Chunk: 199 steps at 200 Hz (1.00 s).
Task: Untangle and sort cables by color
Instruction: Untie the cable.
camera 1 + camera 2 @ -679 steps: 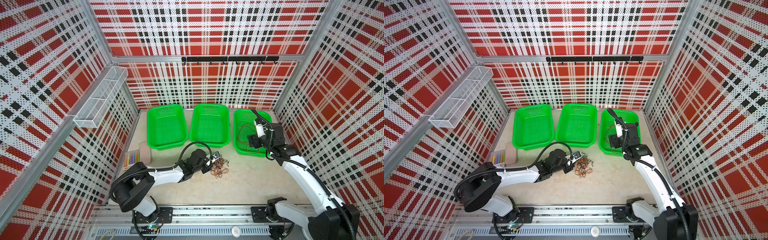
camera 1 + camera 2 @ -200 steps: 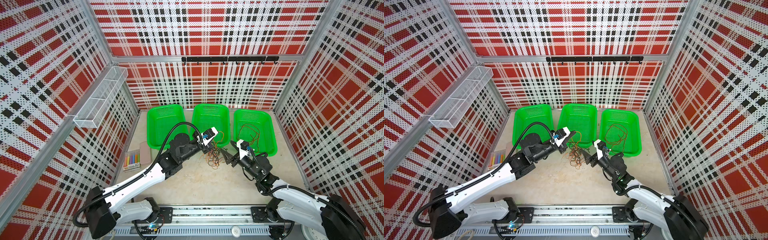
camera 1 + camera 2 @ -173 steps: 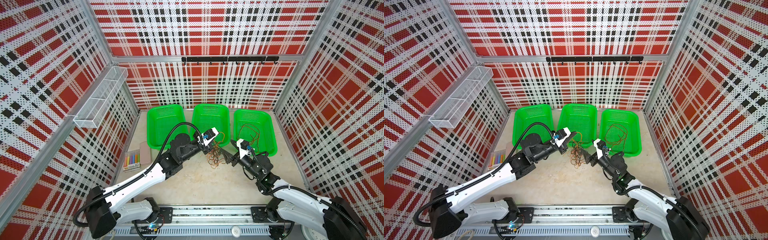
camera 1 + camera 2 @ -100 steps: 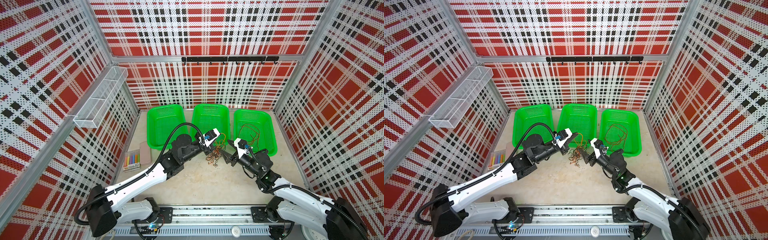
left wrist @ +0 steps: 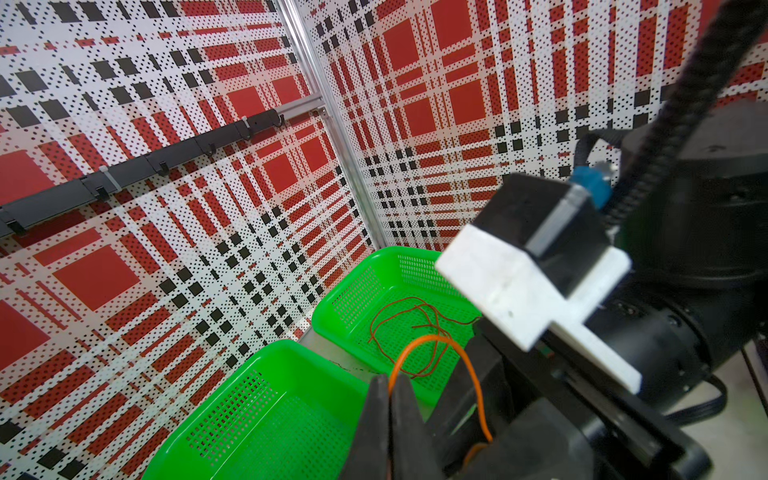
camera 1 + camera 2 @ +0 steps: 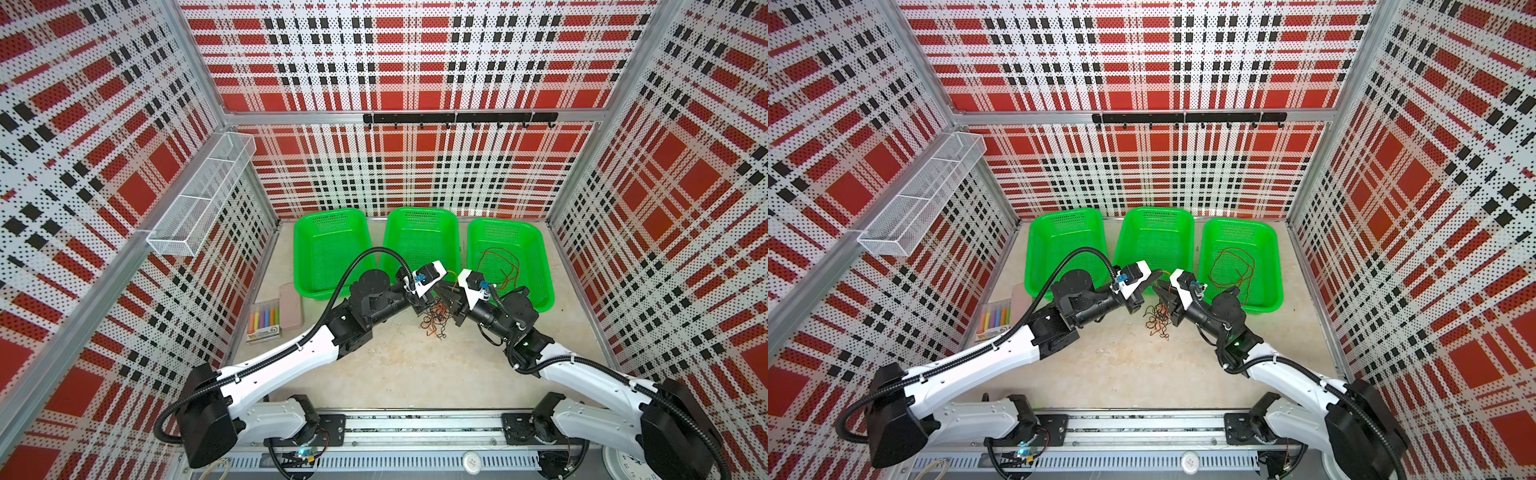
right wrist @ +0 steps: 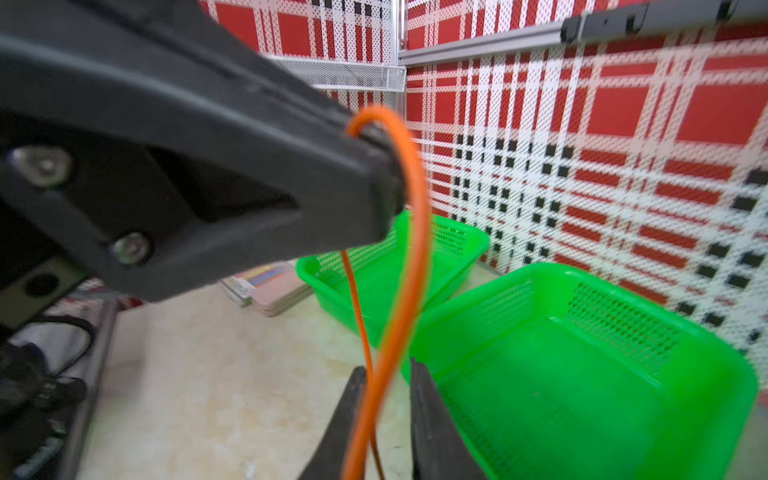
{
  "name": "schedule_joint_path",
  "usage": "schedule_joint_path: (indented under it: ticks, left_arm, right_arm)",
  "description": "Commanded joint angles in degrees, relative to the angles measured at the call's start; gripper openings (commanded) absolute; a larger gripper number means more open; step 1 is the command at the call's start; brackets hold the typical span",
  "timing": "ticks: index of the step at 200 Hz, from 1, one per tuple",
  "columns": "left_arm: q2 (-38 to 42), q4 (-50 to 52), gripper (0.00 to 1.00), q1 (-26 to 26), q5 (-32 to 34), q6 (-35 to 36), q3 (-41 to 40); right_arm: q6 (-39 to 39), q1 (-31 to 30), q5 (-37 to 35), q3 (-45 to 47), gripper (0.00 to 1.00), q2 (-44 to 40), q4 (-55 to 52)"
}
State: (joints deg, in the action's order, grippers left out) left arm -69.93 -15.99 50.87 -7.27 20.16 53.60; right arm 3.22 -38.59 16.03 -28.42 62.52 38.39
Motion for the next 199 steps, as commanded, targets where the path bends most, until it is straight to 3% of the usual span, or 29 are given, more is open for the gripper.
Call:
schedule_joint_path:
  ticks: [1, 20, 24, 33, 38, 54, 66, 102, 140, 199]
  left_arm:
    - [-0.2, -2.3, 0.00, 0.3, -0.9, -0.8, 0.0]
    - [-0.1, -2.9, 0.02, 0.1, -0.1, -1.7, -0.4]
    - [0.0, -3.2, 0.09, 0.0, 0.1, -2.2, -0.7]
    - [0.5, -4.2, 0.41, -0.9, -0.1, -4.1, -1.5]
    - [1.0, -4.9, 0.53, -1.5, -0.2, -5.4, -2.1]
    - [3.7, -8.8, 0.75, -3.8, 0.6, -9.3, -5.4]
    - [6.1, -10.8, 0.83, -5.5, 1.0, -11.1, -8.2]
    - [11.9, -11.9, 0.86, -10.1, 1.2, -14.5, -15.2]
    - [12.7, -14.2, 0.84, -13.4, -1.5, -17.2, -23.0]
    - [7.4, -15.0, 0.78, -9.0, -5.5, -11.5, -29.7]
  right_arm:
    - [-1.0, -0.3, 0.2, -0.5, 0.00, -0.1, 0.2]
    - [-2.0, -0.3, -0.2, -0.8, 0.00, -0.5, -1.1]
    - [-2.4, -0.3, -0.2, -1.0, 0.00, -0.6, -1.6]
    - [-2.5, -0.3, -0.5, -1.4, 0.00, -0.8, -2.6]
    - [-2.9, -0.3, -0.7, -1.6, 0.00, -1.1, -3.0]
    - [-3.6, -0.3, -0.9, -2.0, 0.00, -1.6, -3.7]
    - [-4.2, -0.1, -0.7, -2.2, 0.00, -1.9, -4.1]
    - [-5.0, 0.6, 1.4, -3.1, 0.00, -1.8, -5.2]
    - [-5.6, 1.3, 4.3, -5.2, 0.00, -0.6, -6.0]
    - [-6.6, 1.4, 7.1, -9.2, 0.00, 1.4, -8.5]
